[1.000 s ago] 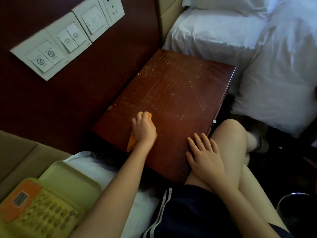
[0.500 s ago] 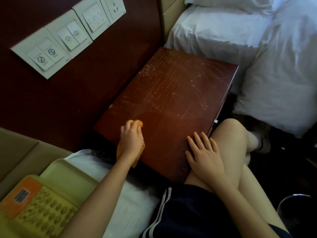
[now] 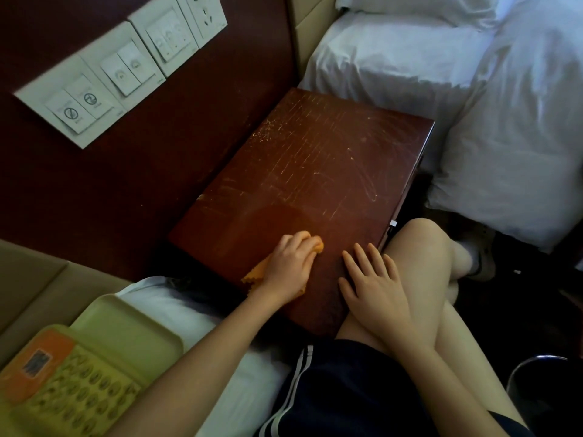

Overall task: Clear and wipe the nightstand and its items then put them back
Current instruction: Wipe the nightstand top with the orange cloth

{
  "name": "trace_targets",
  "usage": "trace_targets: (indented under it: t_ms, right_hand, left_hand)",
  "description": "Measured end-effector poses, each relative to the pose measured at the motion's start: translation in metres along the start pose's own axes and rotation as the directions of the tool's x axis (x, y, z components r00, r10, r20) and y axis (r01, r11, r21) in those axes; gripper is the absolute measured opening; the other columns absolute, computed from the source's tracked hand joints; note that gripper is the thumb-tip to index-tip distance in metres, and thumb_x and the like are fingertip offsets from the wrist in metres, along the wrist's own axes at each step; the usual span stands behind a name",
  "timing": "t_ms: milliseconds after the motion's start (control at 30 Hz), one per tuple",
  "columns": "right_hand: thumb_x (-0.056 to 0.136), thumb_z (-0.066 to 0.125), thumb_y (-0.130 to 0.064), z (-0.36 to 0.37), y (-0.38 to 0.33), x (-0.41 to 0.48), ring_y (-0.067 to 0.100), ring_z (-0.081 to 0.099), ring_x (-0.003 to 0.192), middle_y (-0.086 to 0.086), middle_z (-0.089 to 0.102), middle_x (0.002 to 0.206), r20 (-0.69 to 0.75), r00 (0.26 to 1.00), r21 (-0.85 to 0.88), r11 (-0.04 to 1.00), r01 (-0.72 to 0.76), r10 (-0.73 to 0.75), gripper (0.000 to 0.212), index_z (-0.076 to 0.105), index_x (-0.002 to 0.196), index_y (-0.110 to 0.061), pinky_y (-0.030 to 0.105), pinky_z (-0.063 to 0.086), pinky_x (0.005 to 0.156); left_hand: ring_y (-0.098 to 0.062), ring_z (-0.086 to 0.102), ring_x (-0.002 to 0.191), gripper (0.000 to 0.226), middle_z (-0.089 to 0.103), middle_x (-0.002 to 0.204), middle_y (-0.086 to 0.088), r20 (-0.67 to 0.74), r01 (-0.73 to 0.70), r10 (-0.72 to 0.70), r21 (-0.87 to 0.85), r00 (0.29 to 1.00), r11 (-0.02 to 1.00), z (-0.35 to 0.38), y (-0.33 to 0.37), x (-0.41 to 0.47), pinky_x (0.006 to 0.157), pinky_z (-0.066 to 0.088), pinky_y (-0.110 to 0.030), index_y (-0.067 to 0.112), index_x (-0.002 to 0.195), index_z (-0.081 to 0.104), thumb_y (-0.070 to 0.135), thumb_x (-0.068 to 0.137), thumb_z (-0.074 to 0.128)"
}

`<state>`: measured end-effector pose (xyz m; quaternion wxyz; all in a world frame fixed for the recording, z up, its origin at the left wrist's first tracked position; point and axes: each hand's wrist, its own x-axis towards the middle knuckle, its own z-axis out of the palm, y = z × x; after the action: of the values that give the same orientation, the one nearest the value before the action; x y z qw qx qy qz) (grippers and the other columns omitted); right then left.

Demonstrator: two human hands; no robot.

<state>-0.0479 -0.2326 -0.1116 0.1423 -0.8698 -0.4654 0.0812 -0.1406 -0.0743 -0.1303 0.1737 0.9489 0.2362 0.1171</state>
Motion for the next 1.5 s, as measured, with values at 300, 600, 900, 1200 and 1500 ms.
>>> trace_targets:
  t_ms: [300,600,900,1200,1500]
  right_hand:
    - [0.090,0.056,-0.031,0.001,-0.001,-0.002,0.035,0.034,0.134,0.013,0.045,0.140,-0.018,1.000,0.011,1.000,-0.007,0.007,0.049,0.049,0.134,-0.012,0.049,0.026,0.108]
    - [0.085,0.065,-0.029,0.000,0.000,-0.003,0.037,0.042,0.129,0.015,0.052,0.134,-0.051,0.999,0.003,1.000,-0.012,0.012,0.048,0.055,0.129,-0.010,0.050,0.032,0.104]
    - [0.088,0.061,-0.030,0.004,0.003,-0.003,0.035,0.037,0.132,0.014,0.048,0.138,-0.042,0.999,0.017,1.000,-0.012,0.013,0.049,0.052,0.132,-0.011,0.048,0.028,0.107]
    - [0.095,0.044,-0.037,0.003,0.005,-0.005,0.028,0.019,0.141,0.007,0.032,0.150,0.023,1.000,0.012,1.000,-0.010,0.010,0.051,0.037,0.142,-0.018,0.041,0.012,0.113]
    - [0.096,0.037,-0.041,0.004,0.007,-0.005,0.024,0.012,0.143,0.004,0.026,0.153,0.051,0.999,-0.012,1.000,-0.005,0.005,0.052,0.031,0.145,-0.022,0.038,0.007,0.114]
  left_hand:
    - [-0.026,0.042,0.111,0.030,0.048,0.130,-0.008,-0.194,0.476,-0.465,0.016,0.864,0.879,-0.030,-0.063,0.021,0.091,0.037,-0.033,0.015,0.122,0.056,0.018,0.096,0.043]
    - [-0.025,0.044,0.109,0.031,0.050,0.128,-0.006,-0.121,0.304,-0.296,0.055,0.947,0.951,0.003,-0.002,0.042,0.090,0.037,-0.033,0.015,0.125,0.055,0.018,0.095,0.044]
    - [-0.026,0.047,0.105,0.030,0.053,0.122,-0.009,-0.067,0.126,-0.122,0.060,0.990,0.990,-0.013,-0.027,-0.004,0.087,0.041,-0.033,0.012,0.122,0.058,0.016,0.094,0.047]
    - [-0.024,0.044,0.109,0.031,0.048,0.131,-0.005,-0.178,0.425,-0.410,0.056,0.895,0.903,0.002,0.004,0.042,0.092,0.038,-0.033,0.016,0.125,0.054,0.019,0.096,0.041]
    - [-0.023,0.046,0.106,0.030,0.054,0.120,-0.006,0.059,-0.081,0.082,-0.016,0.995,0.997,0.000,0.003,0.002,0.089,0.039,-0.030,0.016,0.122,0.059,0.018,0.093,0.049]
